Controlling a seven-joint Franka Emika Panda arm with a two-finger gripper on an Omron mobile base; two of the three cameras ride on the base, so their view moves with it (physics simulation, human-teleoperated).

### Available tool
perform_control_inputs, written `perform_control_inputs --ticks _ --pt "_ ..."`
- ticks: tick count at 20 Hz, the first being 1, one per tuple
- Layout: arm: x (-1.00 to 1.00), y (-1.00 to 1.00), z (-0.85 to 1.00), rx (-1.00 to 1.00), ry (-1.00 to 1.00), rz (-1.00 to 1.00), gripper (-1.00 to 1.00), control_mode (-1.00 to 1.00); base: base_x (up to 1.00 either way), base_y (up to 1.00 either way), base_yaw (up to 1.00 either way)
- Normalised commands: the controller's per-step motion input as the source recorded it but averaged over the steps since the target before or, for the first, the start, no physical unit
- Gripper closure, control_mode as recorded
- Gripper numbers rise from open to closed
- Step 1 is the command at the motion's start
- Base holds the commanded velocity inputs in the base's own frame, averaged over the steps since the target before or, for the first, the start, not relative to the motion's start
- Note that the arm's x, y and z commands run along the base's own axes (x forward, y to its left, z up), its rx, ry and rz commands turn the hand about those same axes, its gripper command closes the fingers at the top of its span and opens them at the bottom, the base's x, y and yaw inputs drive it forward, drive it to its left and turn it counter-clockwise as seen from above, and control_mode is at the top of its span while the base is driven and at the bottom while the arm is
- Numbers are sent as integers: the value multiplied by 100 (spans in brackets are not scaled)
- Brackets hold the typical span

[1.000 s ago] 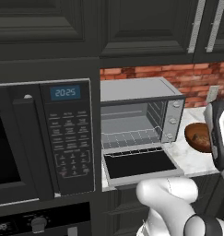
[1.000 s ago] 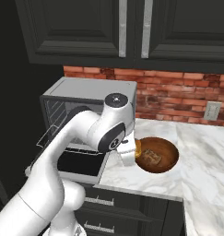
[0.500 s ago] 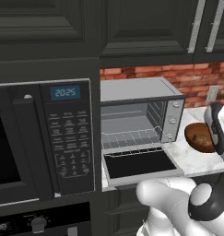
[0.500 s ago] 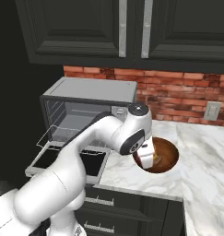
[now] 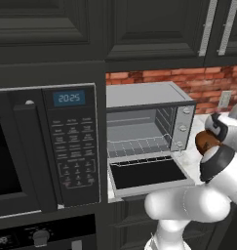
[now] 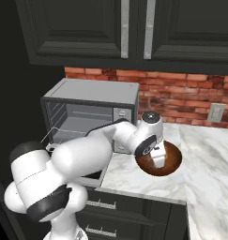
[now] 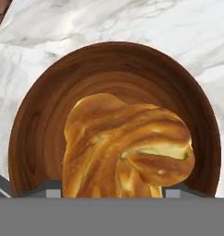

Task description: Pick up the heated bread from the toaster oven and place it in the bowl. Then move the bread bowl to the dining counter.

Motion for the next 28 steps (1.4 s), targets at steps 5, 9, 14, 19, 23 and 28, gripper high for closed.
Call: perform_control_inputs --ticks 5,9,14,19,23,28 --pt "25 -8 0 0 0 0 -100 -100 0 0 0" --pt "10 -2 0 0 0 0 -100 -100 0 0 0" --pt "-30 0 0 0 5 0 -100 -100 0 0 0" --pt "-56 7 9 0 5 0 -100 -100 0 0 0" --pt "67 6 1 -1 -3 1 -100 -100 0 0 0" --pt "15 24 -36 0 4 11 -100 -100 0 0 0"
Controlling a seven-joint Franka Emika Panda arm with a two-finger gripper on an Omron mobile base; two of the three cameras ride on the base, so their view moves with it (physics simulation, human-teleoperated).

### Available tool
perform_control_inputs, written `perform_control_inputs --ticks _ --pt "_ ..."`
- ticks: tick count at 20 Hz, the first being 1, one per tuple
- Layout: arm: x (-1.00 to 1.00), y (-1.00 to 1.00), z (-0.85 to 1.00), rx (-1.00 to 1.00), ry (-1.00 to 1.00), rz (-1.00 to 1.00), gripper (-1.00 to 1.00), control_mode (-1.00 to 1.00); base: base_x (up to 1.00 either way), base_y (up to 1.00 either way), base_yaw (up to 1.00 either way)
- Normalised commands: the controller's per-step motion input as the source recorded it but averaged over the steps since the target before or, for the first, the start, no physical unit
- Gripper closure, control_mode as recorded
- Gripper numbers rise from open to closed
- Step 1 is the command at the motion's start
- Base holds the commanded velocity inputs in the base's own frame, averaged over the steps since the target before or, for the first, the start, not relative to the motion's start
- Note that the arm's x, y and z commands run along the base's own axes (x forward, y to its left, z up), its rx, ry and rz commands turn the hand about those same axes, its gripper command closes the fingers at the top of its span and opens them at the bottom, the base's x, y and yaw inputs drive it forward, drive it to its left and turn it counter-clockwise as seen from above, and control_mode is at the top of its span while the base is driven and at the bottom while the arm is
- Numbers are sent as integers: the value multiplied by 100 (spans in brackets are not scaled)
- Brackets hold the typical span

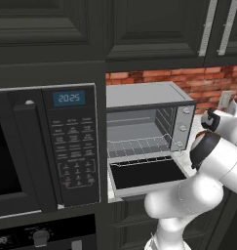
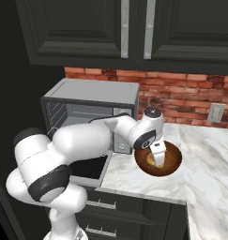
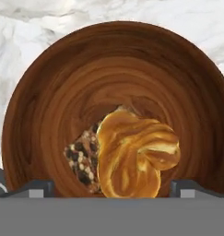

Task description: Pick up the heated bread from the toaster oven and place it in the bowl. Then move the bread bowl to the dining counter.

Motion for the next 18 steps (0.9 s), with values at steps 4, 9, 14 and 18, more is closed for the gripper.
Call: perform_control_inputs --ticks 4,9,14,18 --pt "0 14 -28 0 -1 12 -100 -100 0 0 0" --pt "-16 1 63 2 1 0 -100 -100 0 0 0" --pt "-44 -15 16 10 31 -2 -100 -100 0 0 0" --pt "-71 -36 -15 4 18 0 -100 -100 0 0 0"
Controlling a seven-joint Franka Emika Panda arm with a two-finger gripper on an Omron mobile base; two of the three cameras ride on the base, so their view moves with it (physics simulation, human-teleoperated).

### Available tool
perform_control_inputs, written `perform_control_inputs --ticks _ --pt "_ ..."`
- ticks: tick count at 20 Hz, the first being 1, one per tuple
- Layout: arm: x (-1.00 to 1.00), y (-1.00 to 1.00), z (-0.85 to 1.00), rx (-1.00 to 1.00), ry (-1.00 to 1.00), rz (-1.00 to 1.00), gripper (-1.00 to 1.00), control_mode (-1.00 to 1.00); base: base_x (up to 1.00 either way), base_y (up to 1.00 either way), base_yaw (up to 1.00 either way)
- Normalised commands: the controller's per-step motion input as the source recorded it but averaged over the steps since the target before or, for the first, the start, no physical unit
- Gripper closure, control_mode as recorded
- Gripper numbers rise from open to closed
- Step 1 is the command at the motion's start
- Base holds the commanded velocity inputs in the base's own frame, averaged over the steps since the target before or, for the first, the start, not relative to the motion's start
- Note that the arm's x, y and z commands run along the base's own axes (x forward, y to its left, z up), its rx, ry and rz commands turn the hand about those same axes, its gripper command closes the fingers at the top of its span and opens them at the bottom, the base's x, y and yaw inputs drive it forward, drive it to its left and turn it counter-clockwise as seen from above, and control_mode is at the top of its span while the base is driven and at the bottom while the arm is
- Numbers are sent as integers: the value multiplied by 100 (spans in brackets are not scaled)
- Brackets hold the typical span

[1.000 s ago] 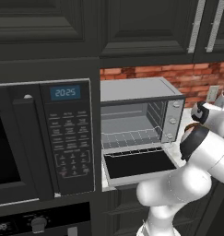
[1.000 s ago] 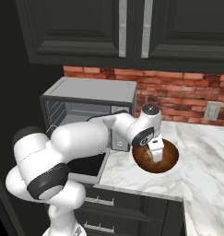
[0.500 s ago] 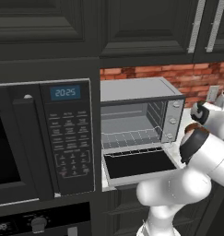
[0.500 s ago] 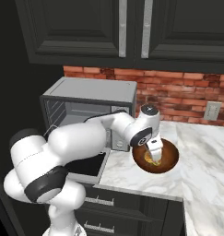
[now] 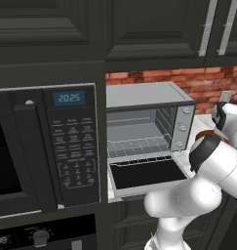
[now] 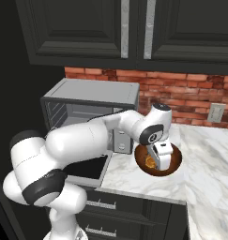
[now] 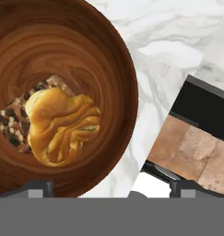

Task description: Pick up the heated bread from the toaster oven and place it in the bowl. Then move the bread bowl to the dining counter.

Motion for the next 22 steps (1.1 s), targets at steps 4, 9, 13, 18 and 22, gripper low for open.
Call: perform_control_inputs --ticks 4,9,13,18,22 --pt "-50 -36 -59 0 -4 0 -100 -100 0 0 0" --pt "4 -19 -47 0 -19 0 -100 -100 0 0 0" --pt "44 -10 -1 0 -17 -1 -100 -100 0 0 0" --pt "31 -3 -25 0 -9 0 -100 -100 0 0 0" --pt "0 0 -55 0 0 0 -100 -100 0 0 0"
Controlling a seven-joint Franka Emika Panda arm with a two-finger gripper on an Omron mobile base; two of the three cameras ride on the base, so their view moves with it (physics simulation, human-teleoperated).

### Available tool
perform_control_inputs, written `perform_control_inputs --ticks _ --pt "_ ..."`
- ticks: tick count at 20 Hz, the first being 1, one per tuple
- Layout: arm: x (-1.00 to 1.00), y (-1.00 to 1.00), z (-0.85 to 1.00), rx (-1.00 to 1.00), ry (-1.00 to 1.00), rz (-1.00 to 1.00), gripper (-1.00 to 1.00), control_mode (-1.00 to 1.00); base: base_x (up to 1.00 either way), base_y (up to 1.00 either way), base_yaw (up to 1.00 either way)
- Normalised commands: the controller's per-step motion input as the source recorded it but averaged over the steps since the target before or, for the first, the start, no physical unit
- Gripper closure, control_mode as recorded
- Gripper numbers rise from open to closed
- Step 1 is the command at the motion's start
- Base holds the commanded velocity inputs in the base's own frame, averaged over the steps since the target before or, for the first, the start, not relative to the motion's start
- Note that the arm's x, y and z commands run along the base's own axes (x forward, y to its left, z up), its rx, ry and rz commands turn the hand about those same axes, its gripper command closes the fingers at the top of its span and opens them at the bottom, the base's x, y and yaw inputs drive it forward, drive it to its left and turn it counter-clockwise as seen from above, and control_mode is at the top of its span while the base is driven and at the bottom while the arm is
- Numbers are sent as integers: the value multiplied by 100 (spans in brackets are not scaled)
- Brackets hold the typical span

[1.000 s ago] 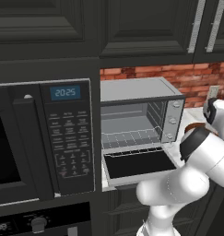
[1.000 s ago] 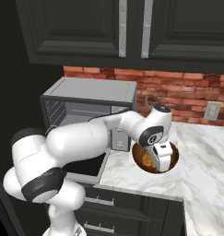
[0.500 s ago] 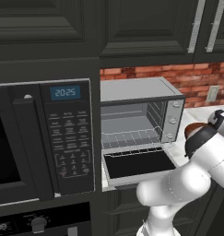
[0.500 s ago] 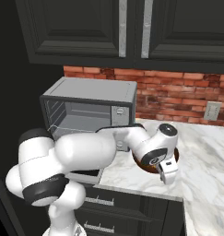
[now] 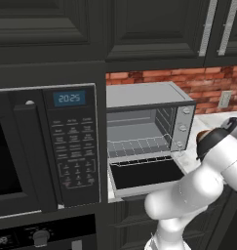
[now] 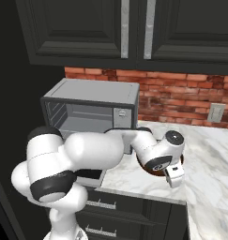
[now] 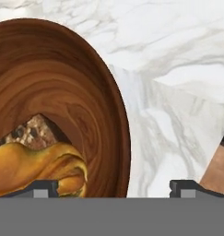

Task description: Pick up the heated bread from the toaster oven and place it in the bowl. Then move the bread bowl to the dining counter.

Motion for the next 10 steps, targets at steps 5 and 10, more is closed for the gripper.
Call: perform_control_inputs --ticks 5,10 --pt "0 0 -42 0 0 0 100 -100 0 0 0" --pt "0 0 -18 0 -2 0 100 -100 0 0 0"
